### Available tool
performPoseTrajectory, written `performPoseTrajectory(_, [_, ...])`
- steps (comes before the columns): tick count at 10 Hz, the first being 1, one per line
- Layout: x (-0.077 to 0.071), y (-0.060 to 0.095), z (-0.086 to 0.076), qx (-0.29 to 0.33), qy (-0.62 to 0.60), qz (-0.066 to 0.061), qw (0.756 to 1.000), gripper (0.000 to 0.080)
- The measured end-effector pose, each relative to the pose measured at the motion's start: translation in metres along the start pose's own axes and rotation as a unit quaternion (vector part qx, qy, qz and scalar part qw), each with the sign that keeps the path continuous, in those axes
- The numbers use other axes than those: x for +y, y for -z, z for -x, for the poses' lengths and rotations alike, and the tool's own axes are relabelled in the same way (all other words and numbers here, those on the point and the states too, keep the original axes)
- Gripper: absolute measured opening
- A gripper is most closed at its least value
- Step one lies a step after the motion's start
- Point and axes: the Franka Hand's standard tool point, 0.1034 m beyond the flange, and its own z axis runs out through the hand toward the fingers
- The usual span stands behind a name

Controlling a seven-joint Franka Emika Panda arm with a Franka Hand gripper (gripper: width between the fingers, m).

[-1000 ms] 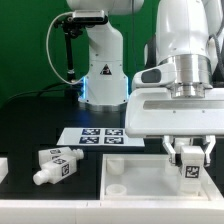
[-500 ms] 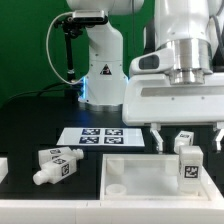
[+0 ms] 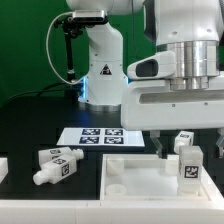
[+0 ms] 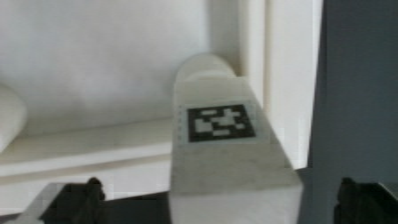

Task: Assemble one leg

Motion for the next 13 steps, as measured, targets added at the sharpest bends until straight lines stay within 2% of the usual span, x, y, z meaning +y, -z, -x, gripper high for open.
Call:
performPoseTrajectory(1, [-0.0007, -0.0033, -0.0018, -0.023, -0.005, 0.0, 1.0, 0.0649])
performPoseTrajectory(2, [-0.0007, -0.002, -0.0063, -0.011, -0.008, 0.0, 1.0, 0.0649])
performPoseTrajectory(3, [-0.0001, -0.0029, -0.0052, -0.012, -0.015, 0.001, 1.0, 0.0541])
performPoseTrajectory(4, [0.0003, -0.0028, -0.0055, -0.012, -0.016, 0.001, 1.0, 0.0394])
performPoseTrajectory(5, [0.0002, -0.0028, -0.0055, -0.012, -0.032, 0.001, 0.999, 0.0394])
performPoseTrajectory(6, [0.0002, -0.0029, -0.0054, -0.012, -0.065, 0.001, 0.998, 0.0284])
performPoseTrajectory(9, [-0.0005, -0.003, -0.0051, -0.012, -0.173, 0.002, 0.985, 0.0284])
performPoseTrajectory(11, [0.0006, -0.003, -0.0053, -0.01, -0.343, 0.006, 0.939, 0.0284])
performPoseTrajectory(12, [0.002, -0.0034, -0.0069, -0.009, -0.418, 0.002, 0.908, 0.0284])
performPoseTrajectory(13, [0.0045, -0.004, -0.0077, -0.01, -0.5, -0.008, 0.866, 0.0284])
